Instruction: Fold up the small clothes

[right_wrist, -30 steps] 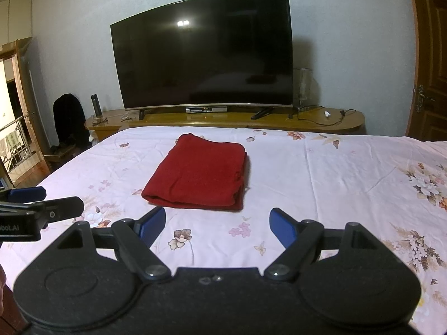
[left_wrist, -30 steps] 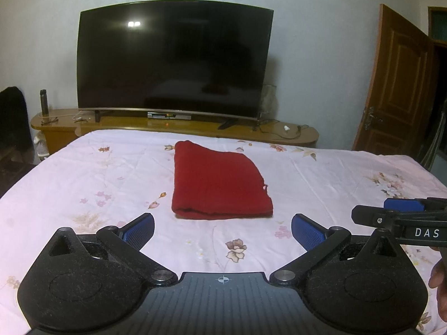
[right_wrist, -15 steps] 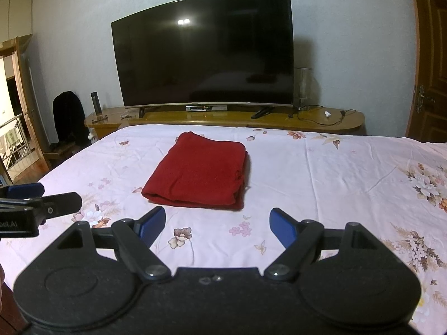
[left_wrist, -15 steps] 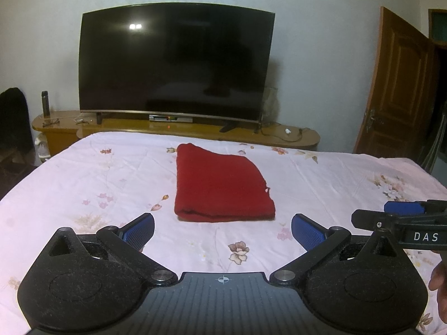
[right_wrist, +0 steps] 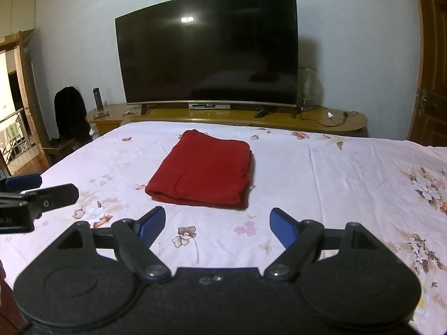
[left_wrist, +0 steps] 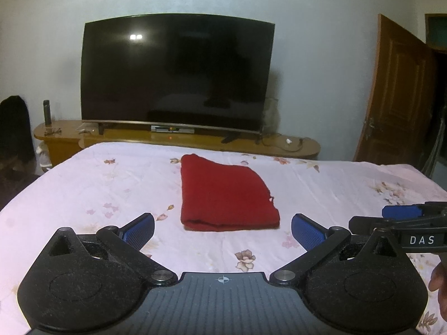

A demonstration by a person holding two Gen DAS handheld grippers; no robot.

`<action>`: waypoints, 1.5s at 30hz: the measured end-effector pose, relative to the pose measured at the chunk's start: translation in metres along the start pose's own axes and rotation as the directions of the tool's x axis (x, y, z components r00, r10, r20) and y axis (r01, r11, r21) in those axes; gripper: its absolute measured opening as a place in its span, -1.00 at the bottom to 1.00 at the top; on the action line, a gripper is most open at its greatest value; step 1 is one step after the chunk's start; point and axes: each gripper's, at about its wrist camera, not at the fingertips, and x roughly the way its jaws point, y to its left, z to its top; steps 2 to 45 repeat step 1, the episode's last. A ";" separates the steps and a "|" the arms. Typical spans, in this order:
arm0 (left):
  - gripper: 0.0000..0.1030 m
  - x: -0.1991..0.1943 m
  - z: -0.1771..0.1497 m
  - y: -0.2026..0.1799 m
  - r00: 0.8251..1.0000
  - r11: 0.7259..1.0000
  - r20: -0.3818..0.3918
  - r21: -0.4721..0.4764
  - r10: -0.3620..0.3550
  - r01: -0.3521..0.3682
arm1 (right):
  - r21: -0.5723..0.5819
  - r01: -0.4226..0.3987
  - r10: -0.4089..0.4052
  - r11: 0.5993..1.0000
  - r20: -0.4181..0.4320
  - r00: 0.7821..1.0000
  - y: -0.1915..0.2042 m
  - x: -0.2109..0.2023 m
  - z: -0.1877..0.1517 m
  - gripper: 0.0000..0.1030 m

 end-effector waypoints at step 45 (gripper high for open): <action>1.00 0.000 0.001 0.000 1.000 1.000 -0.003 -0.002 0.005 -0.005 | -0.002 -0.002 0.002 1.000 0.001 1.000 0.001 0.000 0.000 0.58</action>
